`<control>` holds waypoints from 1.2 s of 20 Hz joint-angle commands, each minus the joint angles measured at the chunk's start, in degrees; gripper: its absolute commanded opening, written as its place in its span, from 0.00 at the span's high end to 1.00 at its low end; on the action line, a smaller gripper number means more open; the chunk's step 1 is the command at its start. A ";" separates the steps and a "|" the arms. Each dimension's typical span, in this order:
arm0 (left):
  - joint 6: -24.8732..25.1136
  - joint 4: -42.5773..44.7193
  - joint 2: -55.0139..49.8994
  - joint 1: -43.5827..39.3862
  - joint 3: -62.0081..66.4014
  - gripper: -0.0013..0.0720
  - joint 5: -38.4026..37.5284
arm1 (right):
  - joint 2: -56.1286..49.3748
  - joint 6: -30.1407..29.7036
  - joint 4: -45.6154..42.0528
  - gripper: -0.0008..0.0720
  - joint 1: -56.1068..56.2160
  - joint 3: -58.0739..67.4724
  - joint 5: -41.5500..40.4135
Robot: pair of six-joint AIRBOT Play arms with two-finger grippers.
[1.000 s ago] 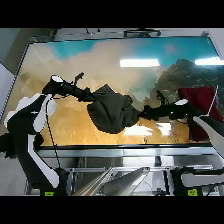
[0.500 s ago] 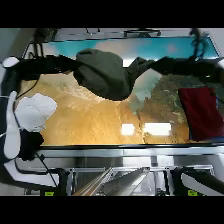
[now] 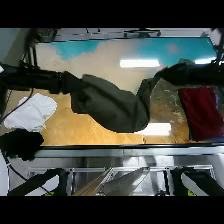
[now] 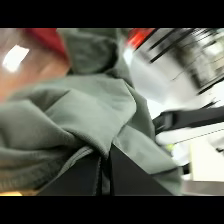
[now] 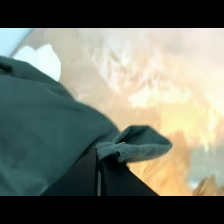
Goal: Fold the shirts.
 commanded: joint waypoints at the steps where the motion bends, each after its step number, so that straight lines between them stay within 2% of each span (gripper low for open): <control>1: 0.11 10.51 0.94 -3.52 -9.22 0.96 6.12 | -0.50 0.13 -1.70 0.96 1.33 -11.34 -0.68; 5: 1.81 11.32 -4.20 -4.13 -16.72 0.96 10.14 | -3.61 -1.64 -1.73 0.96 2.49 -22.82 -6.97; 9: 3.32 11.43 -10.38 -4.00 -21.46 0.95 10.67 | -8.57 -3.37 -1.73 0.96 3.96 -28.59 -10.08; 10: 3.32 11.43 -11.98 -3.61 -21.66 0.75 10.49 | -9.92 -3.69 -1.73 0.96 4.02 -28.94 -10.12; 11: 3.15 11.26 -13.57 -2.86 -21.59 0.28 10.47 | -11.26 -3.67 -1.70 0.96 4.00 -28.94 -10.25; 12: 2.71 11.28 -14.82 -1.79 -21.59 0.01 10.69 | -12.20 -3.69 -1.73 0.96 4.00 -28.94 -10.60; 18: 2.49 11.23 -22.34 4.59 -17.22 0.00 10.47 | -15.34 -4.15 -1.70 0.96 4.00 -28.94 -12.41; 20: 0.04 10.29 -25.00 4.02 -14.58 0.00 10.45 | -16.00 -4.15 -1.70 0.96 4.00 -28.94 -12.90; 24: 0.02 9.86 -29.49 0.20 -8.11 0.03 10.45 | -16.81 -4.15 -1.70 0.96 4.00 -28.94 -12.87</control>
